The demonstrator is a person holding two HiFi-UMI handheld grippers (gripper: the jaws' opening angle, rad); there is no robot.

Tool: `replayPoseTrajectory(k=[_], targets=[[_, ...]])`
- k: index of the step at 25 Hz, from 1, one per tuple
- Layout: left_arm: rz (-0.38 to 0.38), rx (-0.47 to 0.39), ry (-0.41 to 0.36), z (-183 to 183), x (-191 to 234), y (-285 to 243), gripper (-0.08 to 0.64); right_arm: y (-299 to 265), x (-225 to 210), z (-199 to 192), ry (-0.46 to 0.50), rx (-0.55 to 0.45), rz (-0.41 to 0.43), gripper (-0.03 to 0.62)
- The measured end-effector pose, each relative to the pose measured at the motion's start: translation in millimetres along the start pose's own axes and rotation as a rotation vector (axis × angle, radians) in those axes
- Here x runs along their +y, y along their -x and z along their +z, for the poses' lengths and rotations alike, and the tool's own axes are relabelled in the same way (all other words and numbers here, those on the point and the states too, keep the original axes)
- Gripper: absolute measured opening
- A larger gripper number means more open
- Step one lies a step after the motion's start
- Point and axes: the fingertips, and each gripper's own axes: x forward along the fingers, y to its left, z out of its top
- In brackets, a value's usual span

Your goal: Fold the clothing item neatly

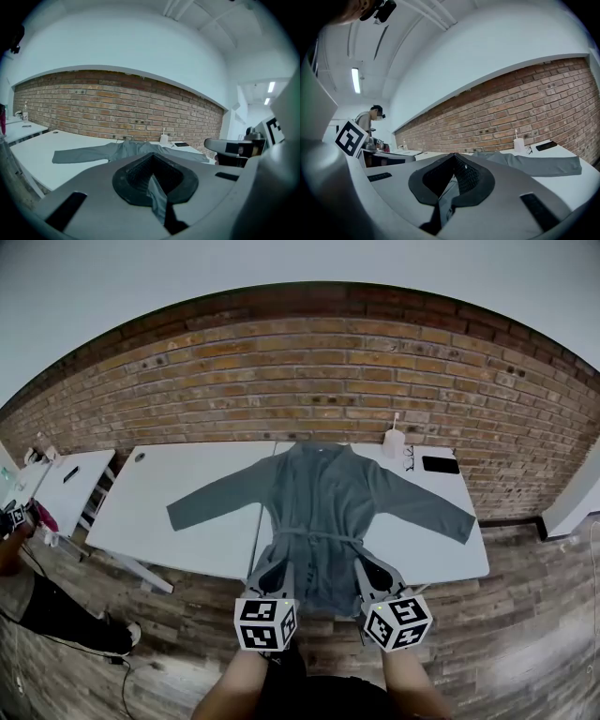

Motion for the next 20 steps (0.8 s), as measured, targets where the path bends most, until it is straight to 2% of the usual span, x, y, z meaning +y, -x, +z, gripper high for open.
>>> replayPoseTrajectory(k=[7,14,20], targets=[[-0.053,-0.009,0.004,27,41,-63,-0.008,-68,-19,12,0.011,0.014,-0.049,-0.009],[-0.131,0.013,0.096,57,93,-118,-0.008,-135,-30,18,0.046,0.065,-0.114,-0.009],[-0.163,0.039,0.053,65,133,-157,-0.008,-187,-41,21,0.053,0.098,-0.186,-0.009]])
